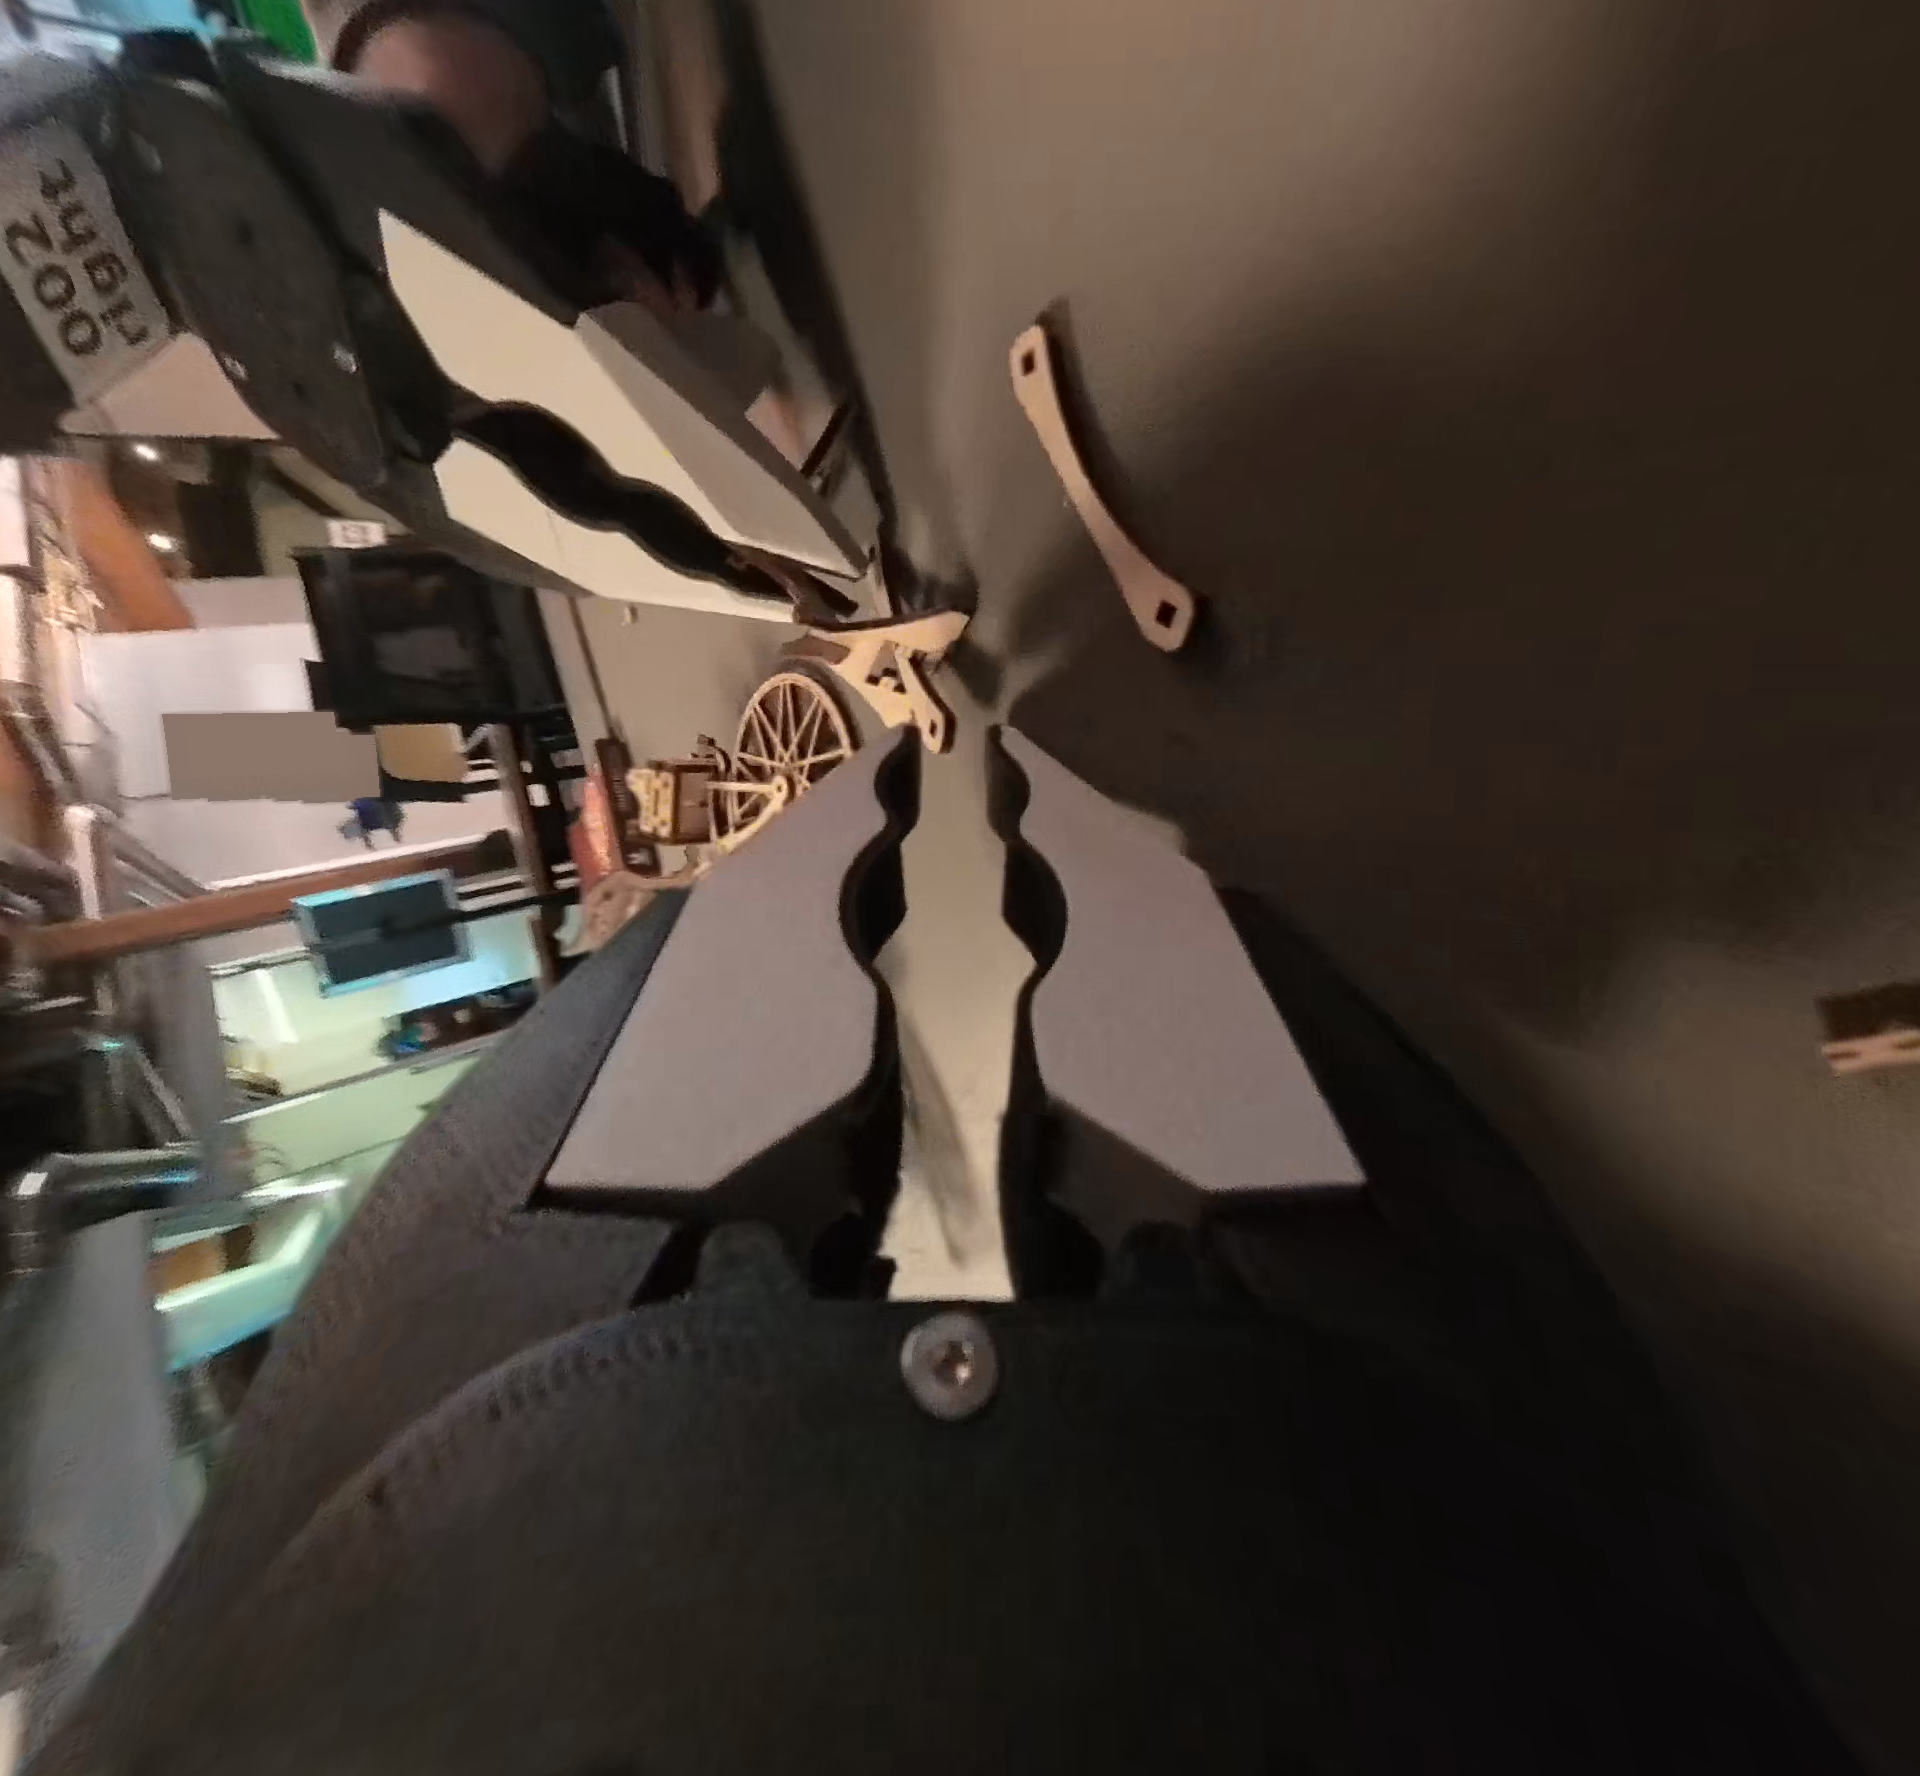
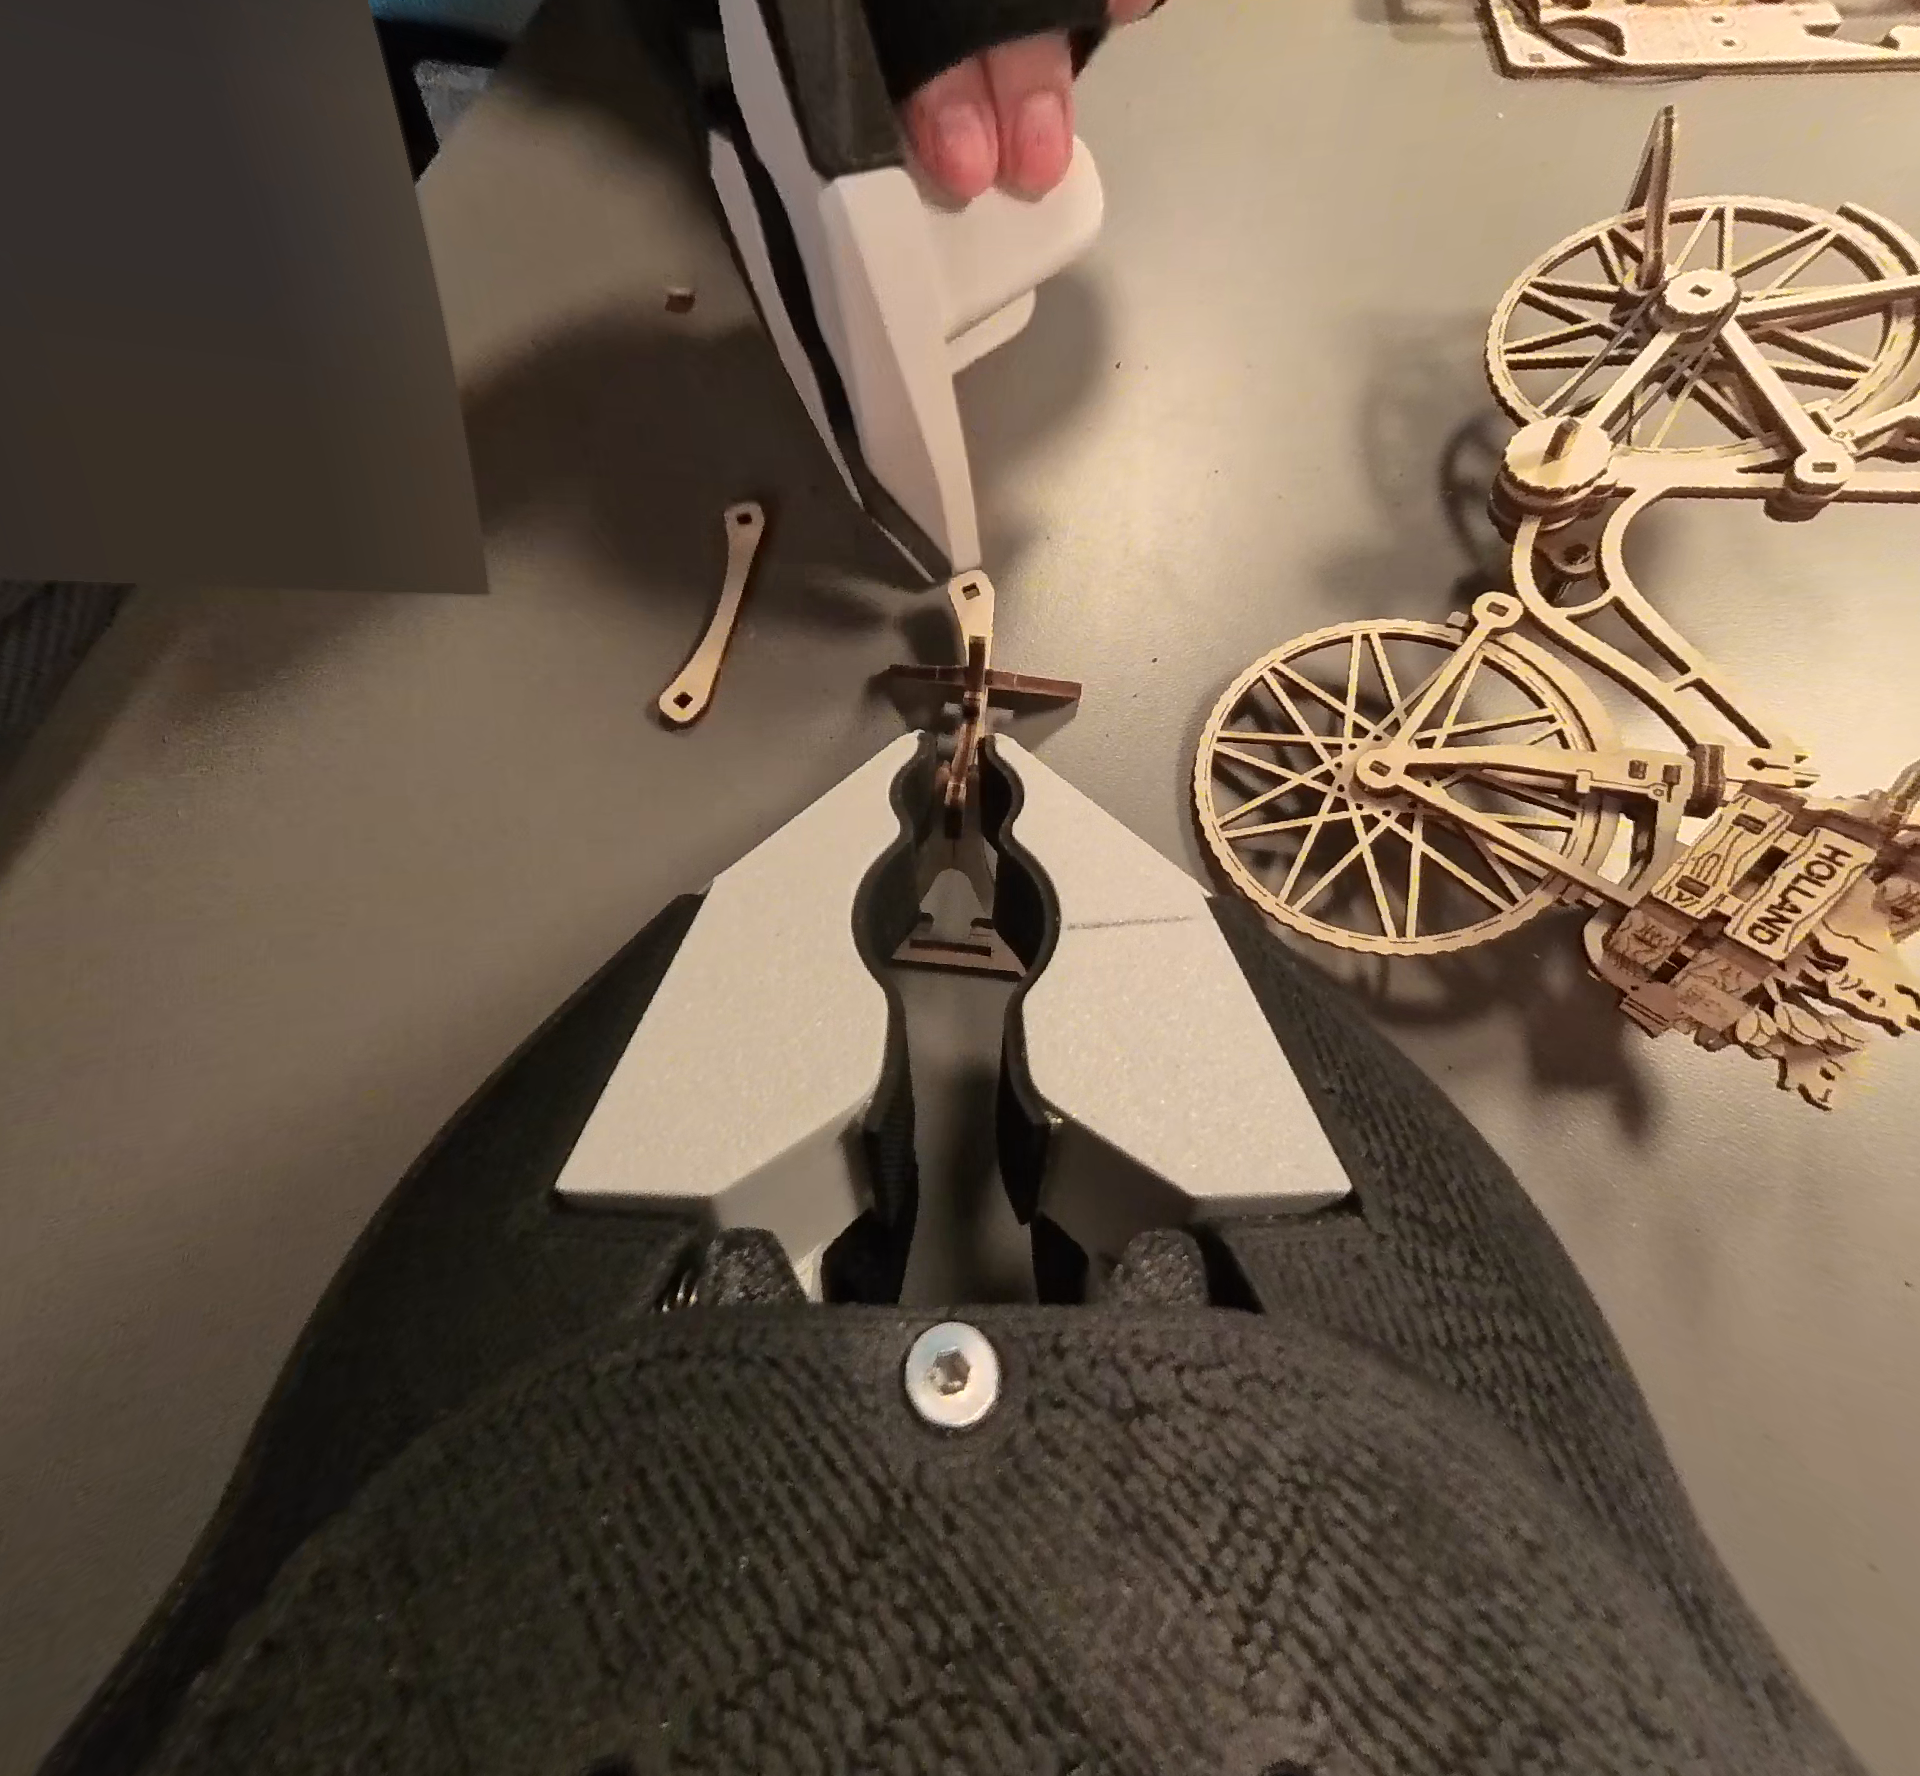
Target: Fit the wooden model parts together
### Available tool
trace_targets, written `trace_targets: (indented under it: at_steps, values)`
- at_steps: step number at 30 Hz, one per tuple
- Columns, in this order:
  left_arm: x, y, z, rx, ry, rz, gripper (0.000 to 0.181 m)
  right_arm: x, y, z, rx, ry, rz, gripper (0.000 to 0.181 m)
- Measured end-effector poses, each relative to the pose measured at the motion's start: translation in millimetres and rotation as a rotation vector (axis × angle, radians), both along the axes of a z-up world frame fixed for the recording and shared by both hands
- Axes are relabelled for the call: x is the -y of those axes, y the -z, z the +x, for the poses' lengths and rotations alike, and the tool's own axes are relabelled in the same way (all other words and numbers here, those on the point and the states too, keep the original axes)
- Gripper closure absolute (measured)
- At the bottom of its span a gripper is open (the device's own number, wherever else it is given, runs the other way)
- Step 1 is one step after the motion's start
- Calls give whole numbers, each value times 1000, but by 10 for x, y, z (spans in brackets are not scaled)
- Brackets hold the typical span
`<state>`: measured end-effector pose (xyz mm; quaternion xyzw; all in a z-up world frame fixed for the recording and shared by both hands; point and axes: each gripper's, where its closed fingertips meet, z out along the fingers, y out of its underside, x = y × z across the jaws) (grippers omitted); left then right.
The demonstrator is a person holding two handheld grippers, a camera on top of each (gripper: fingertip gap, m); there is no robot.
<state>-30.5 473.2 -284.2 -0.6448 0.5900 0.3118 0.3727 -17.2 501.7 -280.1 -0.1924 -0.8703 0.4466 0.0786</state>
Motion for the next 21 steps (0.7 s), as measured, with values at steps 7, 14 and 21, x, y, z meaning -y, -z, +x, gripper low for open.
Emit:
trace_targets:
  at_steps: [7, 14, 21]
  values:
    - [-57, -2, -45, -135, 35, 82, 178, 0, 0, 1, 1, -1, -1, 176]
    - [-90, -6, -33, -46, -21, 77, 181, 0, 0, 4, 1, -2, -1, 176]
    - [-77, -92, 31, 297, -116, -56, 181, 1, 0, 10, -1, -6, 0, 175]
